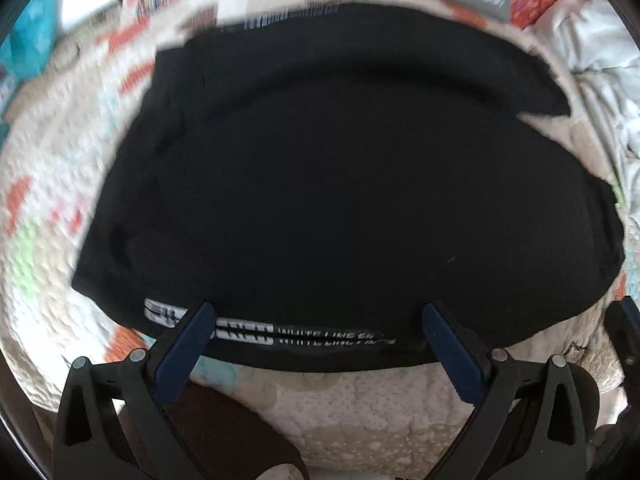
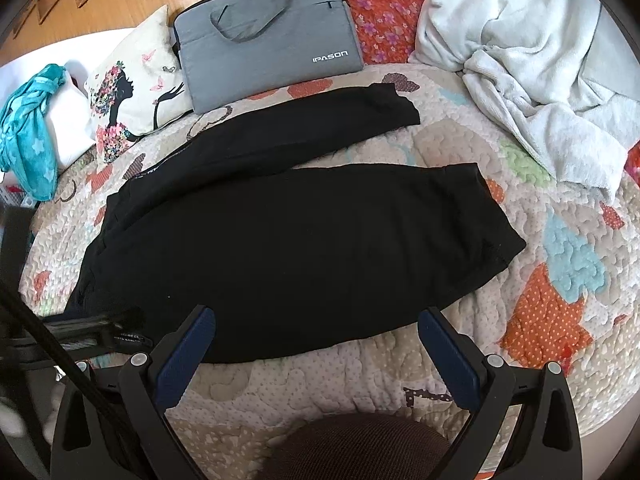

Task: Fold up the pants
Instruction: 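Lower the left gripper onto the black pants' waistband and grasp it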

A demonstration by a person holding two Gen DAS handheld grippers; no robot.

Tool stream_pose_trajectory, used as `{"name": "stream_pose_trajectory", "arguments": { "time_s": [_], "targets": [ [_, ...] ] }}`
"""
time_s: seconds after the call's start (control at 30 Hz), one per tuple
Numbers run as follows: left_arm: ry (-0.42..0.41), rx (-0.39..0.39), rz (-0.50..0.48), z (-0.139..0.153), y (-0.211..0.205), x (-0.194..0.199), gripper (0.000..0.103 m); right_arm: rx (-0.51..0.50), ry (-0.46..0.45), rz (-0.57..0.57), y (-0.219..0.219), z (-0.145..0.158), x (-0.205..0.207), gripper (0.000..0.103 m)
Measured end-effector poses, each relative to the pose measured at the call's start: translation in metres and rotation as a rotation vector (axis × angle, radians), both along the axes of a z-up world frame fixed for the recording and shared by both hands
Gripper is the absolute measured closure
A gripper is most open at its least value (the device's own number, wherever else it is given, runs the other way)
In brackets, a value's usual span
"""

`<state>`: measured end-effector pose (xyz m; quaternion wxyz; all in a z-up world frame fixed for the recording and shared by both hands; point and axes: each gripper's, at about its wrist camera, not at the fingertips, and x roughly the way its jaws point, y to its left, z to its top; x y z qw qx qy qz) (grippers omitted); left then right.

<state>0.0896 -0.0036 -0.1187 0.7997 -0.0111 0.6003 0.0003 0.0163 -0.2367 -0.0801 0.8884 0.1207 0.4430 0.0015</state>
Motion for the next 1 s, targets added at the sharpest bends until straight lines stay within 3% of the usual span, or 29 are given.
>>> {"name": "stream_pose_trajectory", "arguments": {
  "time_s": [0.07,0.43,0.67,0.73,0.83,0.9,1.0],
  "targets": [
    [-0.012,-0.032,0.013,-0.004,0.004,-0.002,0.000,0.005,0.006,-0.001,-0.001,-0.001,0.002,0.000],
    [-0.073,-0.036,-0.005,-0.010,0.012,-0.018,0.000,0.015,0.028,-0.004,-0.002,-0.007,0.006,0.000],
    [-0.061,-0.057,-0.023,-0.001,0.010,-0.026,0.002,0.003,0.031,-0.004,-0.002,-0.007,0.006,0.000],
    [-0.084,-0.114,-0.017,0.012,0.016,-0.034,0.012,-0.002,0.032,-0.006,-0.002,-0.007,0.005,0.000],
    [-0.174,-0.186,-0.003,0.047,0.033,-0.045,0.013,-0.009,0.027,-0.008,-0.001,-0.005,0.004,0.000],
    [-0.286,-0.210,0.029,0.079,0.062,-0.056,0.013,-0.007,0.027,-0.001,-0.002,-0.002,0.003,0.000],
    [-0.363,-0.223,0.087,0.112,0.111,-0.058,0.013,-0.031,-0.013,-0.008,-0.004,0.015,-0.001,0.000]
  ]
}}
